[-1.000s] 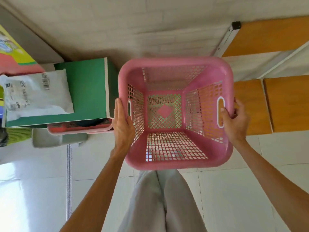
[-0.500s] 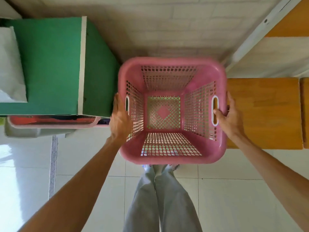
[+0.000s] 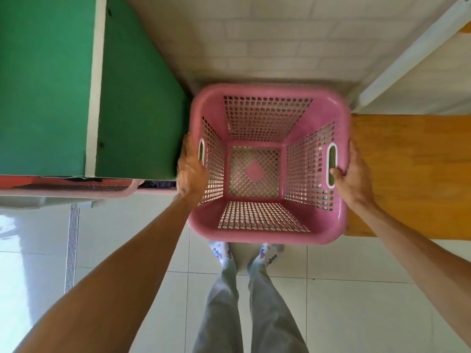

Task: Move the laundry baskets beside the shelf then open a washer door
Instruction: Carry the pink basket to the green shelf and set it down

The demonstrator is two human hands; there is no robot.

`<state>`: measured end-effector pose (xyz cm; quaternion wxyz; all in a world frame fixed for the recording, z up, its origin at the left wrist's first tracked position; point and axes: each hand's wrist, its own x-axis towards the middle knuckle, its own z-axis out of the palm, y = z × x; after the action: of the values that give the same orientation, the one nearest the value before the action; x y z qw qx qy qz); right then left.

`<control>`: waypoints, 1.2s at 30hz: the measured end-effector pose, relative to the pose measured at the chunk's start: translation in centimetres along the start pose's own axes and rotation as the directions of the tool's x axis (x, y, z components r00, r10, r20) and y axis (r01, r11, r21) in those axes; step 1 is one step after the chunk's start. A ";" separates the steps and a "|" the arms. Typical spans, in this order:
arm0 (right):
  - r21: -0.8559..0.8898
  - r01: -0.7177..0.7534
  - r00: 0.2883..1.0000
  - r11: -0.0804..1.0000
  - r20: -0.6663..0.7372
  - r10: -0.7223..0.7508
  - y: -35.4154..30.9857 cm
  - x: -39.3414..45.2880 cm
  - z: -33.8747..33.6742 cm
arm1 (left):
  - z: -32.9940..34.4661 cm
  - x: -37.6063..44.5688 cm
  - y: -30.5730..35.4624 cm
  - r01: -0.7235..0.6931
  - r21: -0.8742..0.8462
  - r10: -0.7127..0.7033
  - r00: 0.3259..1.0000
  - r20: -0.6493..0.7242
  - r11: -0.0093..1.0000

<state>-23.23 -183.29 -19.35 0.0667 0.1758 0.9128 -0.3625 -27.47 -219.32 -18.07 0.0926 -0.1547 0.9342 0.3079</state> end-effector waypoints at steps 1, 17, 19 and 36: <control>-0.010 -0.020 1.000 1.000 0.010 0.020 0.1 0.2 0.2 | 0.3 0.1 -0.1 0.009 -0.021 -0.009 1.000 0.000 1.000; 0.016 -0.099 0.995 0.995 0.030 0.098 2.5 1.3 2.4 | 1.6 1.4 -0.8 0.079 0.038 -0.082 0.992 0.096 0.996; 0.017 -0.103 0.994 0.995 0.047 0.102 2.8 1.4 2.5 | 1.9 1.5 -0.9 0.074 0.057 -0.079 0.992 0.098 0.996; -0.051 -0.041 0.994 0.998 0.095 0.045 2.8 1.6 2.6 | 2.0 2.0 -0.6 0.048 0.066 -0.054 0.995 0.087 0.997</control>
<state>-23.66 -182.75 -23.45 0.1224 0.1762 0.9132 -0.3466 -29.00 -218.99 -20.52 0.1468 -0.1616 0.9343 0.2819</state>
